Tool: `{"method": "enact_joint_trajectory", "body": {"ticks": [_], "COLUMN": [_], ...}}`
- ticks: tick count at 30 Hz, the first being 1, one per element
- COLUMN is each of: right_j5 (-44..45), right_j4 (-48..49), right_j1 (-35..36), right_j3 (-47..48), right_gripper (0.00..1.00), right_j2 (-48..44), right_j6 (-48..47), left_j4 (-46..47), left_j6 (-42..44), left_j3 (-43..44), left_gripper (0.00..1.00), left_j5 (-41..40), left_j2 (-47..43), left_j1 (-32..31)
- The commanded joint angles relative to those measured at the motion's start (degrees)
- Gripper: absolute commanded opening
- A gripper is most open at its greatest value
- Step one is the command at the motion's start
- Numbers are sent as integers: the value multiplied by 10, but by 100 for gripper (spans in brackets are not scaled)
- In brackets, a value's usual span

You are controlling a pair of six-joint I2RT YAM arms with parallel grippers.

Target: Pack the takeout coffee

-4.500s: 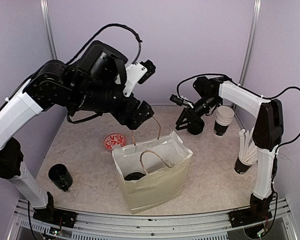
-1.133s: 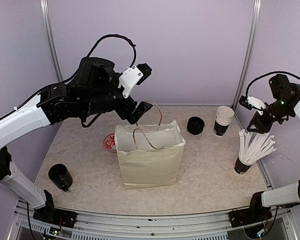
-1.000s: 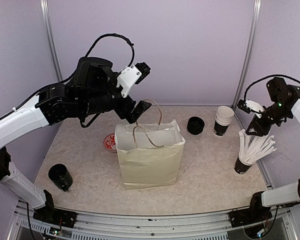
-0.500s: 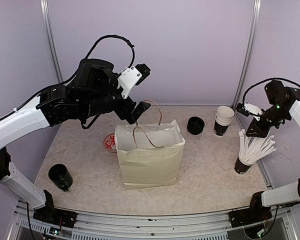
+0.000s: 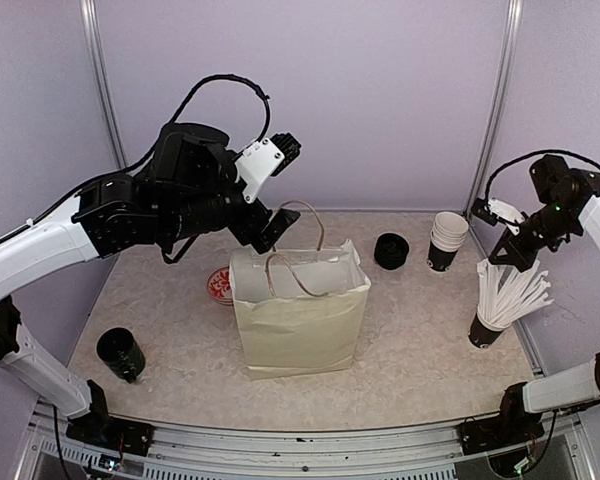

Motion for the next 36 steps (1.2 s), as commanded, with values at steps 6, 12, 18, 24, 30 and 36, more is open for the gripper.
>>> {"method": "enact_joint_trajectory", "body": {"ticks": [6, 12, 18, 24, 30, 36], "right_j5": [-71, -83, -96, -106, -178, -382], "right_j4": [-35, -36, -36, -36, -35, -28], "right_j1": [-6, -6, -6, -6, -6, -6], "right_j3": [62, 114, 207, 314, 358, 358], "right_gripper": [0, 0, 0, 0, 0, 0], "right_j2": [-61, -90, -105, -101, -69, -10], "right_j6": [-24, -26, -33, -31, -44, -61], "left_j4": [1, -23, -31, -33, -20, 13], "left_j6": [11, 16, 15, 10, 10, 5], "left_j3": [32, 70, 86, 98, 95, 61], "left_gripper": [99, 99, 99, 99, 99, 99], "left_j5": [-41, -44, -6, 23, 33, 10], "left_j2": [-8, 13, 23, 26, 16, -14], "left_j1": [1, 15, 50, 72, 72, 73]}}
